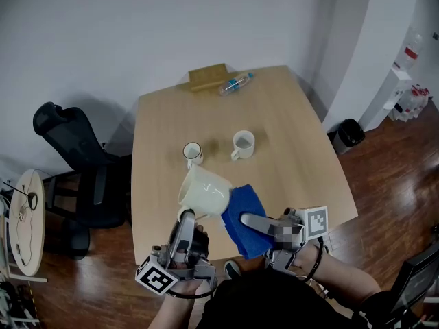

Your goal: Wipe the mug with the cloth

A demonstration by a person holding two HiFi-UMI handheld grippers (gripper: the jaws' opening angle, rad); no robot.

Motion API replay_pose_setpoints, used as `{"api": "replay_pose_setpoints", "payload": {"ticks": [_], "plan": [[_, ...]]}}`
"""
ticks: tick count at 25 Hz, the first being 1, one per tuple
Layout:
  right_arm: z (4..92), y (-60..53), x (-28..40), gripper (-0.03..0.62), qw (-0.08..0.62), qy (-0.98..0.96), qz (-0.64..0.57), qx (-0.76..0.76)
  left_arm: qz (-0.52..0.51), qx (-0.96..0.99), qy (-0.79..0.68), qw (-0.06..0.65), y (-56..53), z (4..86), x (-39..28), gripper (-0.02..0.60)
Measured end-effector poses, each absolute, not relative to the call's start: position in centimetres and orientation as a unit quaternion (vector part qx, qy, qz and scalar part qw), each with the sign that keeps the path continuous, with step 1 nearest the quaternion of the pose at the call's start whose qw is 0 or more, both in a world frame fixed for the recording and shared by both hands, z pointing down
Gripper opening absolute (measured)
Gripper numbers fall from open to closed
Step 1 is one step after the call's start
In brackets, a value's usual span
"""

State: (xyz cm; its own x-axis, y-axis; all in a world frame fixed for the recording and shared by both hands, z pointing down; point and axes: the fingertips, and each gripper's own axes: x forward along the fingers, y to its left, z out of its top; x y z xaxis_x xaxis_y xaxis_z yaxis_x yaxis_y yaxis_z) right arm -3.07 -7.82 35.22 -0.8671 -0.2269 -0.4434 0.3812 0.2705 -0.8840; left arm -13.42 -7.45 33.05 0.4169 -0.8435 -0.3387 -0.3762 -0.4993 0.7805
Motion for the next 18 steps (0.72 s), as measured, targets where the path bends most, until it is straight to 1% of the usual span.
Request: {"api": "replay_pose_setpoints", "payload": {"ticks": [2,3,5,7,12,15,17,18], "plan": [[35.9,-9.7,-2.2,0.11,0.271,0.748,-0.606,0.012,-0.376,0.781,-0.386,0.316,-7.4,33.1,-13.3,0.052],[36.8,-10.5,-2.1,0.11,0.264,0.749,-0.607,-0.018,-0.373,0.783,-0.385,0.316,-7.3,33.1,-13.1,0.052],[38.8,-10.7,-2.5,0.11,0.222,0.761,-0.607,-0.059,-0.364,0.787,-0.385,0.316,-7.1,33.2,-12.4,0.052],[39.6,-9.4,-3.4,0.11,0.195,0.759,-0.619,-0.052,-0.359,0.789,-0.386,0.316,-7.0,33.4,-11.9,0.052],[37.2,-8.7,-2.8,0.11,0.246,0.73,-0.638,0.009,-0.35,0.775,-0.419,0.318,-7.6,34.5,-13.4,0.051],[36.3,-9.9,-1.0,0.11,0.276,0.727,-0.628,0.009,-0.318,0.768,-0.468,0.3,-7.8,35.7,-14.8,0.051],[36.7,-11.8,0.6,0.11,0.271,0.753,-0.598,-0.045,-0.268,0.767,-0.518,0.267,-8.1,36.8,-15.8,0.051],[37.5,-12.9,1.3,0.11,0.245,0.78,-0.569,-0.09,-0.236,0.767,-0.544,0.247,-8.2,37.6,-16.2,0.051]]}}
